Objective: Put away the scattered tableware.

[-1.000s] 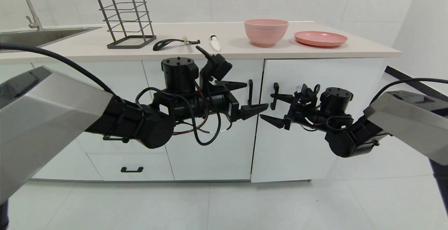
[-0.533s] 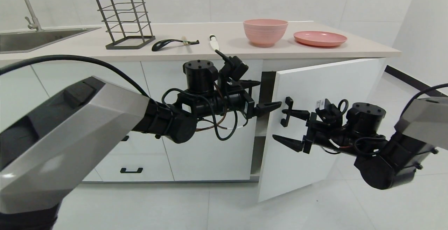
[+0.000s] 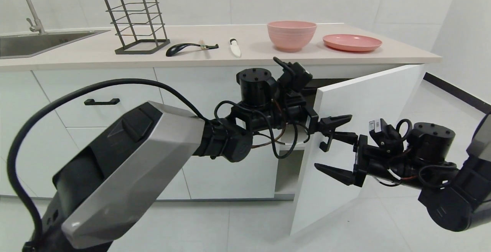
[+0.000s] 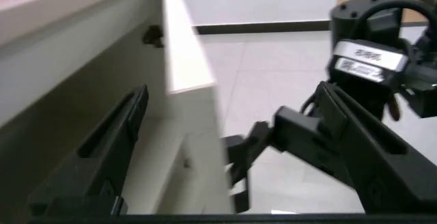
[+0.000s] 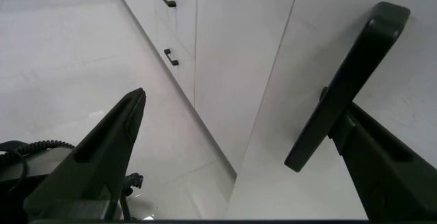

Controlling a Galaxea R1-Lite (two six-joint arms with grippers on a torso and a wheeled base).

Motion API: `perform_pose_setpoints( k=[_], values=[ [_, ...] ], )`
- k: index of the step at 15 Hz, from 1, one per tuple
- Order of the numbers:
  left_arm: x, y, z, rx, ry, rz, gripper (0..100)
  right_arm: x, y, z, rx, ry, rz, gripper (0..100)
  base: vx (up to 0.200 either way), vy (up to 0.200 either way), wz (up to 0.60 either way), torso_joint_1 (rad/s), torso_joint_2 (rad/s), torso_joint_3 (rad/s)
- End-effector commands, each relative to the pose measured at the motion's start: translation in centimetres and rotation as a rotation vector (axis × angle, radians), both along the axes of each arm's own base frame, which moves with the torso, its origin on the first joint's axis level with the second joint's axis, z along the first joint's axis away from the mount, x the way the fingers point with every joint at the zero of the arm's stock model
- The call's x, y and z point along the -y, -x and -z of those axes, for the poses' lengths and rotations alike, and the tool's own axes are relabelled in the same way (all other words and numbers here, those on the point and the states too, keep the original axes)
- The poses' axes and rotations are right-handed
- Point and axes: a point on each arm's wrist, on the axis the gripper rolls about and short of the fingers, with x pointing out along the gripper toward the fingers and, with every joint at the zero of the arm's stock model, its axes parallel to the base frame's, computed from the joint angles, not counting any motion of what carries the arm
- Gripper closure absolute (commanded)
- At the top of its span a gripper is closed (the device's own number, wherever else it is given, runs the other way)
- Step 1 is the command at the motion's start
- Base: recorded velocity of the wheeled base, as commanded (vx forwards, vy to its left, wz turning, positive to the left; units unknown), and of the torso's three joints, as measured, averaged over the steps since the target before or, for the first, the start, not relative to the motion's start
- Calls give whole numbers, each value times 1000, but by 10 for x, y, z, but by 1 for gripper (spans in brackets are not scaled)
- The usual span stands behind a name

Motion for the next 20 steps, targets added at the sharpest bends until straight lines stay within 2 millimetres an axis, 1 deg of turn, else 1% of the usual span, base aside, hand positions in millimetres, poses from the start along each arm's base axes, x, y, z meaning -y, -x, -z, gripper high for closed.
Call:
perform_pose_setpoints(
  k=[1, 4, 6, 8, 11, 12, 14, 17, 18, 19, 20],
  values=[
    [10, 6, 6, -4, -4, 21, 0, 9, -4, 4, -6, 5, 46, 0, 0, 0, 0, 0, 0, 0],
    [13, 9, 5, -3, -3, 28, 0, 20, -10, 11, -25, 8, 87, 0, 0, 0, 0, 0, 0, 0],
    [16, 12, 5, -1, -1, 34, 0, 27, -19, 10, -3, 5, 113, 0, 0, 0, 0, 0, 0, 0],
    [18, 15, 5, -1, -1, 40, 0, 33, -23, 8, 10, 3, 135, 0, 0, 0, 0, 0, 0, 0],
    [21, 18, 5, -20, -1, 47, 0, 44, -20, 7, 9, 5, 166, 0, 0, 0, 0, 0, 0, 0],
    [22, 19, 6, -25, 0, 47, 0, 51, -14, -3, 39, 0, 188, 0, 0, 0, 0, 0, 0, 0],
    [23, 20, 7, -30, -6, 48, 0, 59, 6, -17, 60, 0, 216, 0, 0, 0, 0, 0, 0, 0],
    [27, 24, 10, -43, -13, 35, 0, 72, 56, -49, 126, -1, 274, 0, 0, 0, 0, 0, 0, 0],
    [29, 27, 14, -53, -24, 31, 0, 73, 70, -56, 148, 0, 283, 0, 0, 0, 0, 0, 0, 0],
    [31, 31, 19, -63, -33, 22, 0, 72, 88, -59, 155, 2, 284, 0, 0, 0, 0, 0, 0, 0],
    [32, 32, 21, -66, -36, 8, 0, 71, 100, -61, 157, 2, 284, 0, 0, 0, 0, 0, 0, 0]
  ],
)
